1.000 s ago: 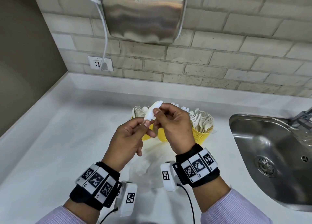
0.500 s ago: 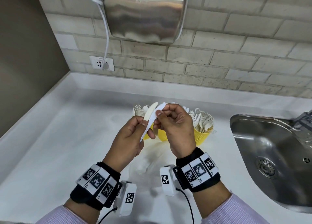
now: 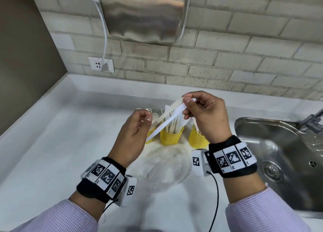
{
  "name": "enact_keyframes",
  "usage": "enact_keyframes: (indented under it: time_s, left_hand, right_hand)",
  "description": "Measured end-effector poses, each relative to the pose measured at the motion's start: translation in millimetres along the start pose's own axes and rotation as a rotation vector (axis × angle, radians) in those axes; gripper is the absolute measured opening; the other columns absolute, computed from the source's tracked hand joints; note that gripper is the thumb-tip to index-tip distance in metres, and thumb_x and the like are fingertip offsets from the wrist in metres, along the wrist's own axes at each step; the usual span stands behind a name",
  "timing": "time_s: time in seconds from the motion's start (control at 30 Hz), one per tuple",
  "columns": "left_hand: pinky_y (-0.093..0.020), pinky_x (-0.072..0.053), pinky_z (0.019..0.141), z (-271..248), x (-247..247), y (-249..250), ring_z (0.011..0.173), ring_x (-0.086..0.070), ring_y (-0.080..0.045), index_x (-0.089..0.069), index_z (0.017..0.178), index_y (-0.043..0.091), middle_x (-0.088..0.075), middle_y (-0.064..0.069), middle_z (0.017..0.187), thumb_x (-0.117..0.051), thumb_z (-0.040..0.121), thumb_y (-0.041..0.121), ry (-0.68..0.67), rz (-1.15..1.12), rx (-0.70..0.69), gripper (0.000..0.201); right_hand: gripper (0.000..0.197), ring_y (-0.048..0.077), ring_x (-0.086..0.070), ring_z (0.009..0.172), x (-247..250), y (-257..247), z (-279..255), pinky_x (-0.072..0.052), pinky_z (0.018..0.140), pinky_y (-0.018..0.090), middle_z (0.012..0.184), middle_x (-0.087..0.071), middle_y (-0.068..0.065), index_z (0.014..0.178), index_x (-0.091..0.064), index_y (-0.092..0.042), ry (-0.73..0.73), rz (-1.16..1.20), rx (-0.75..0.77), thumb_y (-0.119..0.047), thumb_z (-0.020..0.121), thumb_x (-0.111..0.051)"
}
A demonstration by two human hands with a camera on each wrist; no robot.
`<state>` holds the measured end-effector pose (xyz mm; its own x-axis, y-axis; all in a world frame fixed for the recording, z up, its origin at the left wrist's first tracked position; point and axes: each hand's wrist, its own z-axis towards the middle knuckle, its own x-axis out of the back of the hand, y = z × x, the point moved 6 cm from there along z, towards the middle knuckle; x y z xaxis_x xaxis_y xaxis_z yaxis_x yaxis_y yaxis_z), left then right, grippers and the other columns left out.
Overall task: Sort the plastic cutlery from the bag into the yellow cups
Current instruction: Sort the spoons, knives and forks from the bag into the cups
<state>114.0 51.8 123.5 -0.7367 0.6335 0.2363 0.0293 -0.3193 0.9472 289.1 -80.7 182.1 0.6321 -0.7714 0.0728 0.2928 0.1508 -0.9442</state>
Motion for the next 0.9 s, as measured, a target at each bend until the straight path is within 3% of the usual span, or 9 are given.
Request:
enact_keyframes:
  time_s: [0.1,0.2,0.3,0.4,0.5,0.6,0.63,0.77,0.9]
  left_hand:
    - [-0.011,-0.045,0.079,9,5,-11,0.091,-0.061,-0.002,-0.061,0.11,0.028,-0.061,0.007,0.111,-0.054,0.104,0.027,0.101,0.118,-0.036,0.009]
    - [-0.012,-0.045,0.075,14,-11,-17,0.086,-0.06,-0.005,-0.064,0.101,0.025,-0.062,0.009,0.104,-0.06,0.101,0.017,-0.039,0.186,-0.096,0.009]
    - [-0.016,-0.047,0.078,16,-36,-29,0.087,-0.062,-0.004,-0.069,0.1,0.024,-0.061,0.009,0.101,-0.062,0.098,0.016,-0.212,0.293,-0.16,0.01]
    - [-0.031,-0.052,0.086,18,-56,-42,0.098,-0.062,-0.01,-0.069,0.115,0.024,-0.062,0.008,0.11,-0.061,0.098,0.025,-0.319,0.472,-0.23,0.018]
    - [-0.033,-0.043,0.105,19,-73,-52,0.121,-0.054,-0.021,-0.062,0.134,0.019,-0.061,0.0,0.13,-0.06,0.099,0.026,-0.418,0.688,-0.259,0.036]
    - [-0.031,-0.039,0.108,19,-82,-57,0.124,-0.053,-0.026,-0.06,0.138,0.015,-0.06,-0.004,0.134,-0.061,0.098,0.024,-0.453,0.76,-0.275,0.041]
    - [-0.03,-0.039,0.107,19,-83,-58,0.124,-0.054,-0.026,-0.061,0.138,0.014,-0.06,-0.005,0.133,-0.061,0.097,0.023,-0.453,0.763,-0.269,0.041]
    - [-0.026,-0.039,0.104,20,-83,-57,0.123,-0.055,-0.024,-0.064,0.134,0.012,-0.061,-0.005,0.133,-0.059,0.098,0.021,-0.427,0.757,-0.255,0.037]
    - [-0.025,-0.038,0.103,21,-82,-55,0.124,-0.056,-0.023,-0.063,0.136,0.013,-0.061,-0.004,0.135,-0.057,0.099,0.021,-0.433,0.76,-0.257,0.038]
  right_hand:
    - [0.011,0.016,-0.067,0.056,21,-6,9,-0.055,0.059,0.022,0.067,-0.07,0.004,0.092,-0.074,-0.014,0.015,-0.184,0.079,-0.004,0.095,-0.069]
    - [0.009,0.009,-0.067,0.057,26,1,16,-0.051,0.06,0.016,0.068,-0.068,0.002,0.094,-0.074,-0.016,-0.043,-0.37,0.108,-0.009,0.095,-0.069]
    - [0.007,0.009,-0.068,0.06,24,8,24,-0.057,0.062,0.023,0.073,-0.067,-0.003,0.096,-0.074,-0.013,-0.074,-0.503,0.184,-0.008,0.095,-0.068]
    - [0.008,0.01,-0.067,0.061,17,13,29,-0.056,0.064,0.024,0.08,-0.068,-0.001,0.097,-0.074,-0.01,-0.116,-0.628,0.31,-0.005,0.095,-0.068]
    - [0.01,0.011,-0.066,0.064,7,24,32,-0.054,0.067,0.022,0.089,-0.071,0.001,0.099,-0.074,-0.009,-0.181,-0.686,0.358,-0.005,0.096,-0.066]
    - [0.011,0.008,-0.062,0.071,-5,39,32,-0.049,0.074,0.014,0.093,-0.07,0.002,0.101,-0.075,-0.007,-0.244,-0.718,0.369,-0.004,0.096,-0.065]
    - [0.012,0.011,-0.063,0.074,-9,45,31,-0.048,0.075,0.014,0.094,-0.071,0.004,0.101,-0.075,-0.006,-0.256,-0.747,0.376,-0.003,0.096,-0.065]
    - [0.012,0.032,-0.066,0.08,-26,71,23,-0.054,0.071,0.037,0.088,-0.07,0.008,0.095,-0.074,-0.007,-0.24,-0.928,0.428,-0.002,0.091,-0.065]
    - [0.016,0.026,-0.052,0.082,-32,95,8,-0.029,0.07,0.035,0.077,-0.063,-0.005,0.081,-0.071,-0.022,-0.131,-1.239,0.482,-0.01,0.077,-0.081]
